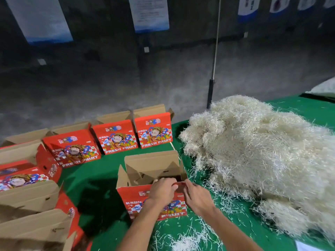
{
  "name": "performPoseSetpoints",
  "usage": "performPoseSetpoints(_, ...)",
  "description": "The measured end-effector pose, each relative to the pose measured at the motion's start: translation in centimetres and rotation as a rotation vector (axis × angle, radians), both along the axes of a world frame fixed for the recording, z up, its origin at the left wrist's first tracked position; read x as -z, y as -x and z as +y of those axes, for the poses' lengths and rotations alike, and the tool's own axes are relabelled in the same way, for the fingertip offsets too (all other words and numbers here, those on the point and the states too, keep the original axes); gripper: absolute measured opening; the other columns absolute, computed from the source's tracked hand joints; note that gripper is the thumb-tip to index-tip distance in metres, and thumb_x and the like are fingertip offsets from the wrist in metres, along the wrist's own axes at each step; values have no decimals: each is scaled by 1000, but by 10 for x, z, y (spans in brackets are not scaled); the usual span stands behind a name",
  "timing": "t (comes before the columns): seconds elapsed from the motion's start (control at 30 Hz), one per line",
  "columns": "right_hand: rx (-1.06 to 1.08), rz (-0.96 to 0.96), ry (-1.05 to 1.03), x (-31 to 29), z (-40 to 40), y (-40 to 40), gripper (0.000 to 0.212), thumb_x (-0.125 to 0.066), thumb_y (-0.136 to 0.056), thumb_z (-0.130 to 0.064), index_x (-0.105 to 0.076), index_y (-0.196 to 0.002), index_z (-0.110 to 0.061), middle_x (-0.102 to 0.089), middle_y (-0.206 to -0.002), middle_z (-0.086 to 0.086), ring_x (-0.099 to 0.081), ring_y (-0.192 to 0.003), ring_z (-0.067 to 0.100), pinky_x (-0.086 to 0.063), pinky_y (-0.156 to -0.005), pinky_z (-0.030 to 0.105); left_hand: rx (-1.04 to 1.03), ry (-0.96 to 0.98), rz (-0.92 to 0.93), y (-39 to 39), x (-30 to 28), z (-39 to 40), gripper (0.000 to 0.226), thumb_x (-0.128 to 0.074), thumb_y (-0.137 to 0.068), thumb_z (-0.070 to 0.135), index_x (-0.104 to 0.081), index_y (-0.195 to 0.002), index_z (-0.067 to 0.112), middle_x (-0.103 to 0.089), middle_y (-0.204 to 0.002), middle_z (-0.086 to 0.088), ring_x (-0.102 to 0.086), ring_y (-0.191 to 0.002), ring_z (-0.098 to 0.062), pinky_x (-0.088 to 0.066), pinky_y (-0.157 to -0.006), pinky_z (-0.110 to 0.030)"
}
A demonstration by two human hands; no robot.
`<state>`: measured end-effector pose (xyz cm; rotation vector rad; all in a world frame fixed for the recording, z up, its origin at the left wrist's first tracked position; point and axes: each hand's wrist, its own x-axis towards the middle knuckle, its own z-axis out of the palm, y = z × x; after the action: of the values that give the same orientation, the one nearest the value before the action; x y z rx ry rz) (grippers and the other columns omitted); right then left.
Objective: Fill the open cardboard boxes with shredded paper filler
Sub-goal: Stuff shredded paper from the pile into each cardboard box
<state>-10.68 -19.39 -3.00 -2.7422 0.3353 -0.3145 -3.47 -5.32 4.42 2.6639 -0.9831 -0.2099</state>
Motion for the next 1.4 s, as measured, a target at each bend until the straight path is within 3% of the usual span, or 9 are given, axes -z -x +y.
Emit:
performPoseSetpoints(0.23, 57, -66, -13, 0, -26, 88, 60, 0, -97, -54, -51, -100, -24, -58, -62, -4, -59, -51, 9, -52, -49, 25, 65, -119, 238, 64, 10, -31, 17, -54, -101, 29, -63, -87, 26, -63, -78, 9, -54, -60, -4, -41, -53, -23)
performPoseSetpoints(0.37, 123, -160, -84, 5, -35, 124, 49, -13, -106, -42, -55, -93, -20, -52, -56, -7, -48, -43, 6, -36, -42, 21, 105, -174, 292, 88, 7, -46, 13, -68, -88, 20, -65, -82, 31, -67, -85, 8, -61, -71, -11, -50, -63, -28)
performPoseSetpoints(0.47, 132, -141, -143, 4, -43, 138, 45, -22, -108, -40, -59, -97, -19, -63, -63, 0, -60, -52, 17, -50, -52, 31, 137, -56, 352, 101, 4, -67, 8, -70, -86, 22, -68, -86, 30, -69, -90, 10, -64, -82, -9, -54, -76, -32)
performPoseSetpoints(0.73, 353, -228, -184, -8, -122, 162, 33, -37, -104, -41, -53, -126, -21, -72, -87, 4, -67, -73, 25, -54, -63, 36, 103, 346, 350, 135, 11, -179, 14, -62, -95, 17, -62, -94, 31, -67, -88, 8, -60, -59, 3, -43, -45, -14)
performPoseSetpoints(0.87, 391, -54, -194, 17, -187, 182, 62, -66, -91, -33, -36, -145, -23, -59, -131, 9, -61, -111, 28, -55, -84, 44, 108, 335, 524, 162, 48, -251, 32, -60, -97, 18, -54, -121, 37, -59, -116, 13, -69, -74, -6, -59, -58, -29)
performPoseSetpoints(0.97, 449, 126, -138, 46, -231, 194, 84, -73, -86, -30, -25, -154, -22, -40, -152, 11, -48, -129, 30, -51, -100, 44, 75, 333, 629, 179, 87, -293, 56, -59, -96, 11, -40, -142, 36, -44, -121, 18, -53, -57, 8, -44, -48, -16)
performPoseSetpoints(1.07, 449, 269, -115, 81, -266, 206, 90, -73, -85, -42, -18, -154, -26, -24, -160, 10, -35, -141, 30, -44, -110, 46, 47, 316, 726, 192, 118, -320, 66, -58, -98, 22, -24, -153, 35, -40, -150, 8, -54, -97, 1, -42, -67, -10)
performPoseSetpoints(1.2, 413, 482, -164, 119, -295, 213, 100, -68, -85, -55, -5, -157, -27, -6, -166, 11, -31, -144, 38, -42, -110, 53, -40, 222, 793, 202, 148, -341, 69, -50, -102, 26, -12, -158, 29, -18, -164, 1, -26, -147, -24, -25, -117, -48)
performPoseSetpoints(1.4, 413, 556, -72, 153, -297, 199, 95, -58, -87, -65, -5, -156, -28, -14, -165, 5, -38, -139, 38, -48, -103, 52, -175, 107, 846, 183, 183, -353, 60, -43, -103, 43, -21, -156, 28, -32, -158, -4, -48, -132, -28, -45, -107, -50)
